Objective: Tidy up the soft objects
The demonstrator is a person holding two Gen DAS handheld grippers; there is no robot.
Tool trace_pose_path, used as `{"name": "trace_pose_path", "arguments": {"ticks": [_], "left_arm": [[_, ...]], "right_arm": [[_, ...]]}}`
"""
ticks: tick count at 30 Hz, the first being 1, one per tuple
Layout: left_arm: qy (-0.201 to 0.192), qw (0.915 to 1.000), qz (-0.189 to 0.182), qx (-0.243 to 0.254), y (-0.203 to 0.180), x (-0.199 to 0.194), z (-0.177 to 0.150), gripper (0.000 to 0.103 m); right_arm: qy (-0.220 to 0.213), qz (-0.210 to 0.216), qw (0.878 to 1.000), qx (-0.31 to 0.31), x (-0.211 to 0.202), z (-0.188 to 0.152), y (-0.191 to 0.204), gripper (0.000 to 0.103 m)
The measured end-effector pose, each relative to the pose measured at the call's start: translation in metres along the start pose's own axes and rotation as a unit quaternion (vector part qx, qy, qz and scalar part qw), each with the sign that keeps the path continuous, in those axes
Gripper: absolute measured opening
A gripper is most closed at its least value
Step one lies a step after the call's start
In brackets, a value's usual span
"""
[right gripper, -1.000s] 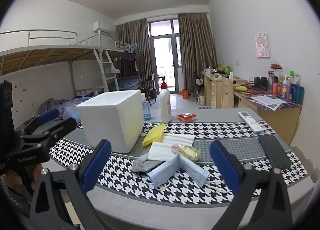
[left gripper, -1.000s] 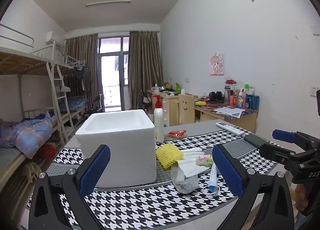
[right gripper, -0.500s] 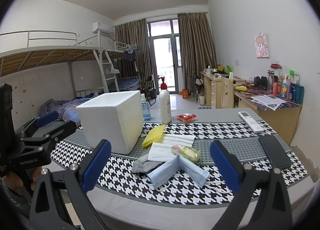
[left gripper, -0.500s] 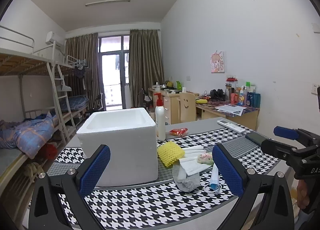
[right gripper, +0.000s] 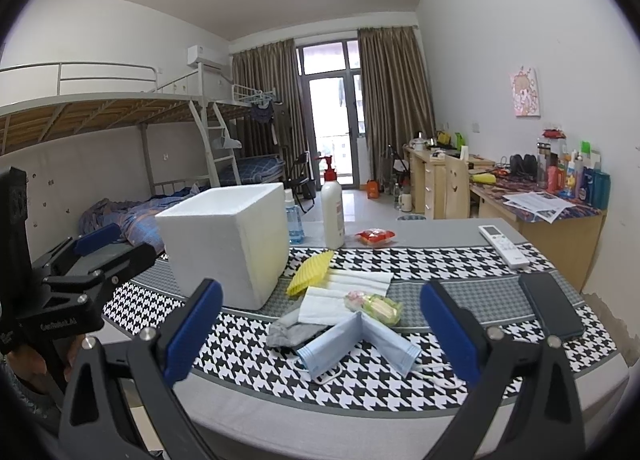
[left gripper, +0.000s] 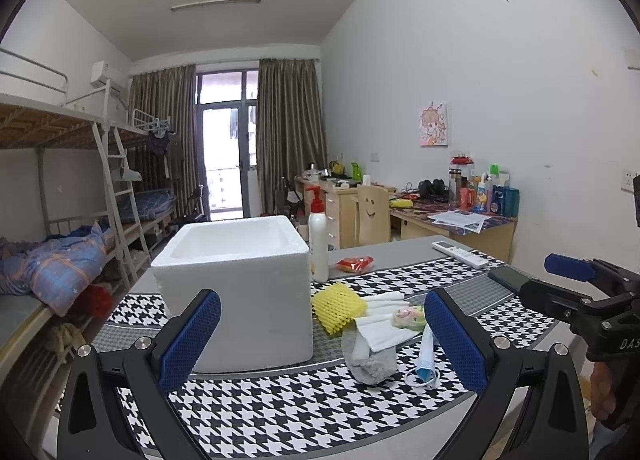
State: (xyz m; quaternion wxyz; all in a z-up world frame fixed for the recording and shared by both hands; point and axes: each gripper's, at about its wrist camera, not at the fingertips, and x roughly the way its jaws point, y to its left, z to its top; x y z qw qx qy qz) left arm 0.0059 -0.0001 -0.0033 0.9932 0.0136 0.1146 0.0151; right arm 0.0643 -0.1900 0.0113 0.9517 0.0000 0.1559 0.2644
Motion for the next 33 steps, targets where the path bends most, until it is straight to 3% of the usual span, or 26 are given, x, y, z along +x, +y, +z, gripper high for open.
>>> {"name": "trace_pose_path", "arguments": {"ticks": [33], "left_arm": [[0.012, 0.9999, -0.004, -0.006, 0.004, 0.014, 0.001, 0.102]], "right_arm": [[0.015, -0.001, 1.0, 0.001, 0.021, 0.006, -0.003, 0.1]]}}
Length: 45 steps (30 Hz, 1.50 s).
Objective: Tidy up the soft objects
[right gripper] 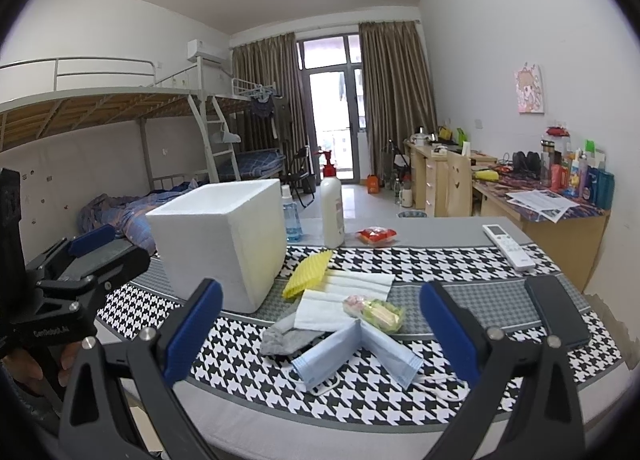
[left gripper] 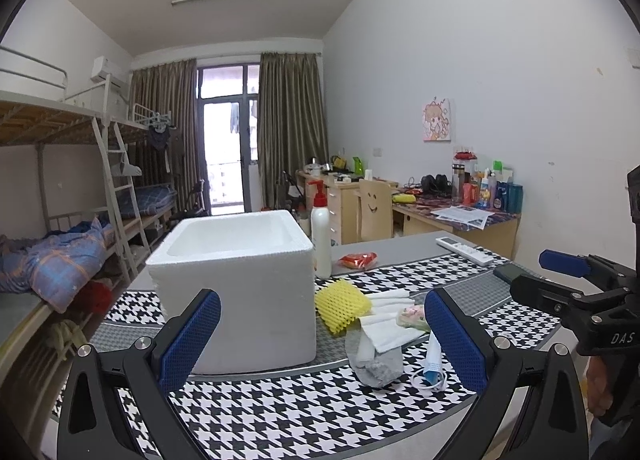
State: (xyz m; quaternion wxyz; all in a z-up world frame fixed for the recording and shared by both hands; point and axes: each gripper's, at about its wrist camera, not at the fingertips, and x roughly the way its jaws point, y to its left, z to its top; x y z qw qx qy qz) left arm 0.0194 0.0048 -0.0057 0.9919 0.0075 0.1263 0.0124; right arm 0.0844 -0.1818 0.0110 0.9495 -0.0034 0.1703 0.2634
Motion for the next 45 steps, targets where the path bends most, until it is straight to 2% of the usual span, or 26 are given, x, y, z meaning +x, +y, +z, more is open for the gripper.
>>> {"name": "trace_pose_path", "arguments": {"ticks": [17, 38, 45], "left_arm": [[0.05, 0.9982, -0.03, 0.006, -0.001, 0.03, -0.006, 0.102], [0.108, 0.9934, -0.039, 0.005, -0.012, 0.074, -0.02, 0.102], [0.146, 0.9886, -0.037, 0.011, -0.015, 0.091, -0.029, 0.102]], "right_arm": [[0.03, -0.014, 0.999, 0.01, 0.025, -0.002, -0.013, 0.1], [0.086, -0.027, 0.995, 0.029, 0.053, -0.022, -0.029, 0.1], [0.113, -0.027, 0.993, 0.038, 0.068, -0.034, -0.036, 0.1]]}}
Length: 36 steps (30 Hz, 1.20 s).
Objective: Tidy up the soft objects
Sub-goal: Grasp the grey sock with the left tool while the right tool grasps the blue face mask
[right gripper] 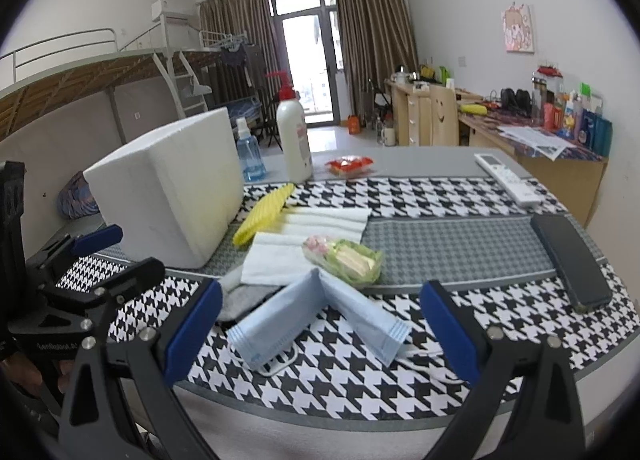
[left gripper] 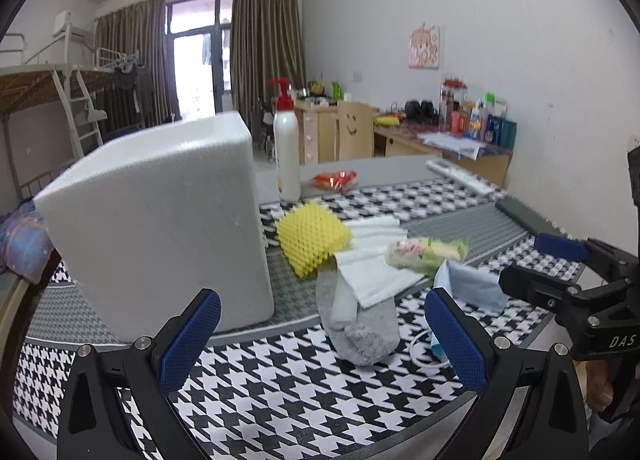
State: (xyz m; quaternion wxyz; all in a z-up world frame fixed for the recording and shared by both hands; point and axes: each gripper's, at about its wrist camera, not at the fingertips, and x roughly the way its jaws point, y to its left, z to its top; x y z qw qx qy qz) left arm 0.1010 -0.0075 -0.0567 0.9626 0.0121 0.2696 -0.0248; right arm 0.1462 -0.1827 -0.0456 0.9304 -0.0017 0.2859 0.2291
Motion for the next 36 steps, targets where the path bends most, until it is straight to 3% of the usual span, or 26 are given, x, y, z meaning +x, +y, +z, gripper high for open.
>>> {"name": "trace_pose_path", "arguments": {"ticks": [20, 31, 36], "left_arm": [[0.096, 0.9952, -0.019, 0.006, -0.012, 0.056, -0.014, 0.098], [0.137, 0.99, -0.029, 0.015, -0.018, 0.078, -0.018, 0.082], [0.15, 0.988, -0.035, 0.011, -0.02, 0.084, -0.02, 0.066]], "right_arm": [[0.063, -0.005, 0.998, 0.017, 0.035, -0.015, -0.018, 0.1], [0.08, -0.002, 0.997, 0.015, 0.046, -0.012, -0.019, 0.1], [0.087, -0.002, 0.996, 0.01, 0.05, -0.011, -0.019, 0.1]]}}
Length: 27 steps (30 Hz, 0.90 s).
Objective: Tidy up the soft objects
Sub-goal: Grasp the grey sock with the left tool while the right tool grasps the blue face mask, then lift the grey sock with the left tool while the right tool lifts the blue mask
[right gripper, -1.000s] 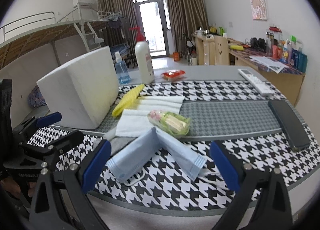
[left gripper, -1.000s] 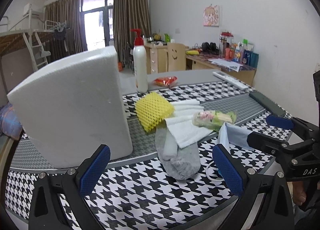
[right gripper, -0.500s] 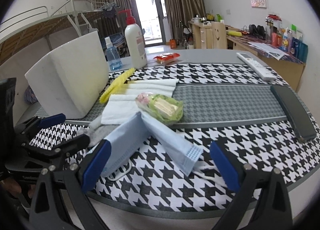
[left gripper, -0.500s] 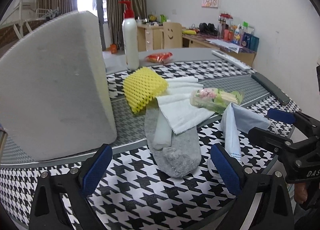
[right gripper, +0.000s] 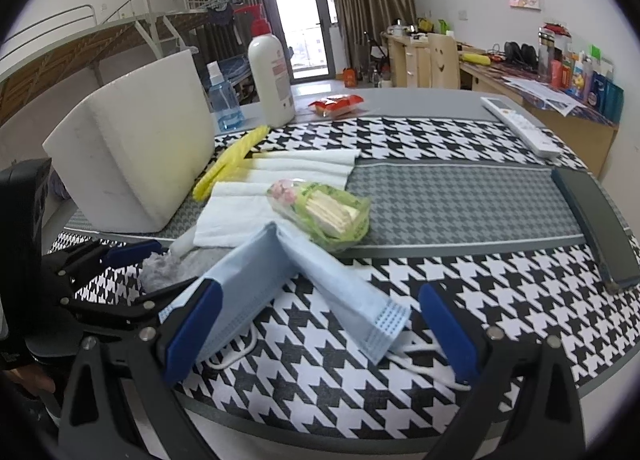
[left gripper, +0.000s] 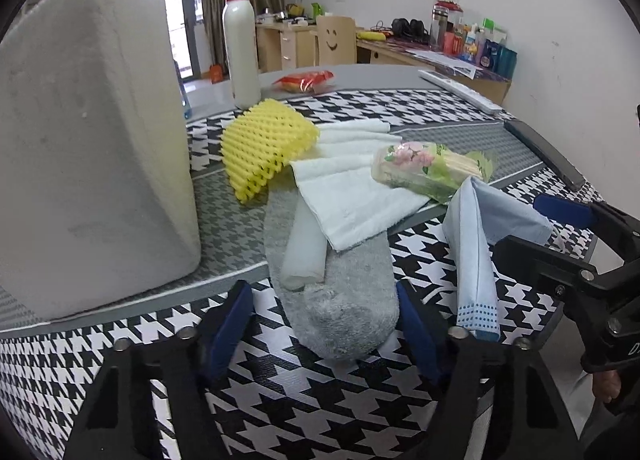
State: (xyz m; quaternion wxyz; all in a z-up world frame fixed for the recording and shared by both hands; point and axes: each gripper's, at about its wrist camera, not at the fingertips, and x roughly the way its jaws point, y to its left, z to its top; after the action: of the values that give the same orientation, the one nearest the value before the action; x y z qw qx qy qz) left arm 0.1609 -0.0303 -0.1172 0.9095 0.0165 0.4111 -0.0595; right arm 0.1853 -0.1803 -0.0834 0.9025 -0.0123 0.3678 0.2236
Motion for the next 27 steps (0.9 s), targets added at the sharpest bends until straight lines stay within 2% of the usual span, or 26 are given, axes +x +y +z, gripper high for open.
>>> {"name": "trace_pose_path", "arguments": {"ticks": [4, 7, 11, 13, 15, 19, 22, 24, 27], "left_arm": [[-0.004, 1.0, -0.003, 0.001, -0.002, -0.001, 0.0, 0.057], [-0.006, 1.0, -0.001, -0.001, -0.003, -0.002, -0.001, 0.048], [-0.006, 1.0, 0.005, -0.005, 0.0, -0.003, -0.001, 0.031], [-0.005, 1.0, 0.007, -0.002, 0.0, -0.004, -0.001, 0.028], [-0.005, 1.0, 0.006, 0.001, 0.0, -0.006, -0.003, 0.022], [-0.003, 1.0, -0.001, 0.003, -0.001, -0.01, -0.007, 0.021], [-0.003, 1.0, -0.003, 0.003, 0.0, -0.013, -0.009, 0.02], [-0.004, 1.0, -0.003, 0.003, 0.001, -0.016, -0.01, 0.02], [-0.009, 0.9999, -0.002, 0.007, 0.0, -0.021, -0.011, 0.02]], "right_arm": [[0.007, -0.001, 1.0, -0.002, 0.003, 0.0, 0.0, 0.1], [0.012, -0.001, 1.0, -0.006, 0.005, -0.001, 0.001, 0.1], [0.013, -0.003, 1.0, -0.016, 0.005, -0.001, 0.004, 0.1], [0.014, -0.005, 1.0, -0.018, 0.004, -0.002, 0.004, 0.1], [0.02, -0.006, 1.0, -0.019, 0.005, -0.003, 0.003, 0.092], [0.037, -0.008, 0.999, -0.02, 0.008, -0.005, 0.002, 0.075], [0.046, -0.006, 0.999, -0.016, 0.008, -0.006, 0.002, 0.057], [0.051, -0.004, 0.999, -0.012, 0.007, -0.007, 0.002, 0.04], [0.055, -0.007, 0.998, -0.012, 0.006, -0.01, 0.002, 0.025]]}}
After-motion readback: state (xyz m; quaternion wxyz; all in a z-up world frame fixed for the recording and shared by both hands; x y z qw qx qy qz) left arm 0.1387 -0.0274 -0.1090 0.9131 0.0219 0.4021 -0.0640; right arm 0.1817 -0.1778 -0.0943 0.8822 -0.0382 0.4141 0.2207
